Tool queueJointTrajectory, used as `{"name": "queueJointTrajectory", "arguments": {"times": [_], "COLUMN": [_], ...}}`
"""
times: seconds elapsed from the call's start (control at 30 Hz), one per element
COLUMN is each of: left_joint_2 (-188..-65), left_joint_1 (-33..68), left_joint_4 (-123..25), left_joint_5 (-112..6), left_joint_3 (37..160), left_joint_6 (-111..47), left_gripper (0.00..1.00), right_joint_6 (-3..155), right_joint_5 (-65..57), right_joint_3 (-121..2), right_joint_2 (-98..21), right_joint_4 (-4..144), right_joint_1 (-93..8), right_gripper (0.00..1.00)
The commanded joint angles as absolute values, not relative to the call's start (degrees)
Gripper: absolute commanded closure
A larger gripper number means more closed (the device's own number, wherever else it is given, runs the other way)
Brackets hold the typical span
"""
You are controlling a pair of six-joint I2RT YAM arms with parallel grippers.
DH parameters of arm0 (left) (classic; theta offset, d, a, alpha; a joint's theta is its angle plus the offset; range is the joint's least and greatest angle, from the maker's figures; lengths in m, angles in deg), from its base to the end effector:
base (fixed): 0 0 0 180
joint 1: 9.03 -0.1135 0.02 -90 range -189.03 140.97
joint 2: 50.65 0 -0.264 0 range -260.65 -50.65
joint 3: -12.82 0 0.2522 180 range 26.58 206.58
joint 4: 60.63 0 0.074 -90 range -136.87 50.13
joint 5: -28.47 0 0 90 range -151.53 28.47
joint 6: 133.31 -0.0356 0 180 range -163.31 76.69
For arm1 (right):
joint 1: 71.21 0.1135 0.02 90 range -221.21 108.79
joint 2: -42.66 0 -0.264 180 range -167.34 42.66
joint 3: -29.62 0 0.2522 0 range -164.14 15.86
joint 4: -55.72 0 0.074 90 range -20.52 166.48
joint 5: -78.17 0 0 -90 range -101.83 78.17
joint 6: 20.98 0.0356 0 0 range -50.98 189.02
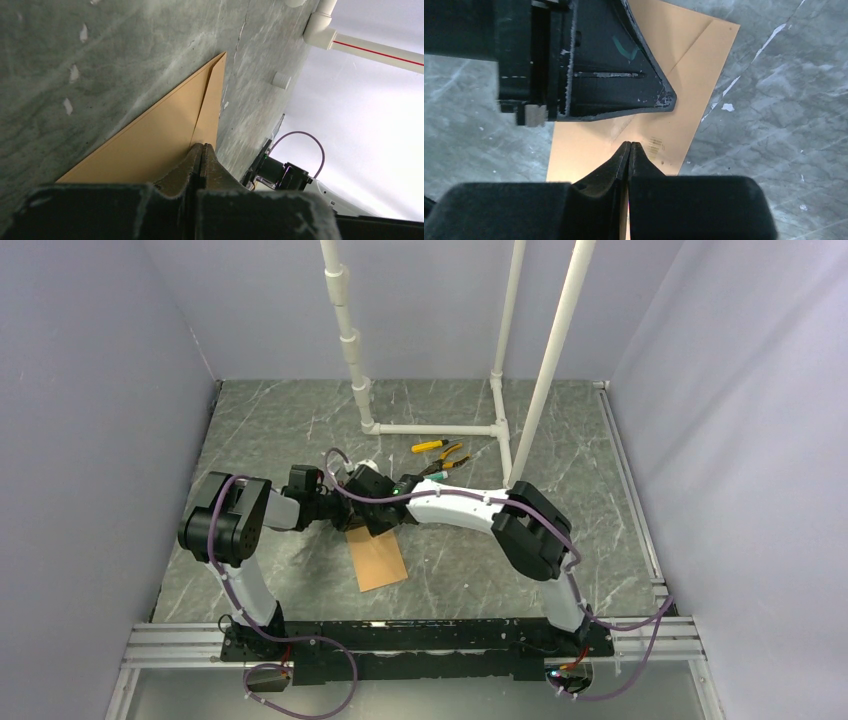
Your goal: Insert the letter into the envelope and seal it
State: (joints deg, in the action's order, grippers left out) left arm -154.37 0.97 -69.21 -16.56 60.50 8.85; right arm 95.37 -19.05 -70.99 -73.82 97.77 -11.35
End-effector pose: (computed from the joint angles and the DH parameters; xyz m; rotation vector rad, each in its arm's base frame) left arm 0.2818 -0.0752 0.0877 -0.5318 2.5179 -1.4112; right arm 0.2240 0.3768 0.1882 -0.7102 2.5238 0.3943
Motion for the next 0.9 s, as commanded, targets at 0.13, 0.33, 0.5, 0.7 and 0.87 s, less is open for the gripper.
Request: {"name": "queueJointTrajectory", "arguments": {"times": [0.13, 0.33, 0.5, 0.7, 0.87], "left_joint_2": [-157.16, -157.67, -158.20, -158.49, -158.27], "left_joint_1": [-0.15, -0.21, -0.24, -0.33, -0.42], "left_joint_4": [-61.52, -61.87, -62.24, -62.33, -62.03], "left_joint_5": [-25.76, -25.75, -25.84, -26.11, -26.18], "left_joint_3": [59.15, 58.85, 58.68, 58.49, 58.63], "left_joint_6": [3.96, 4.08, 4.32, 4.28, 4.02], "left_gripper": [0.98, 0.98, 0.97, 0.98, 0.98], "right_joint_6": [93.92, 94.02, 94.13, 93.44, 93.35], "right_joint_5": [-16.81, -16.60, -18.01, -16.40, -16.59], "right_joint_3": [-71.86, -70.46, -69.71, -68.50, -66.79], "right_joint_2": [-77.65, -80.44, -80.93, -80.76, -79.40], "right_joint_4": [95.91, 95.68, 99.45, 103.79, 108.07], "right_joint_1": [-11.00, -10.72, -9.69, -8.29, -8.19], "right_gripper": [0.96, 0.96, 0.93, 0.84, 0.86]}}
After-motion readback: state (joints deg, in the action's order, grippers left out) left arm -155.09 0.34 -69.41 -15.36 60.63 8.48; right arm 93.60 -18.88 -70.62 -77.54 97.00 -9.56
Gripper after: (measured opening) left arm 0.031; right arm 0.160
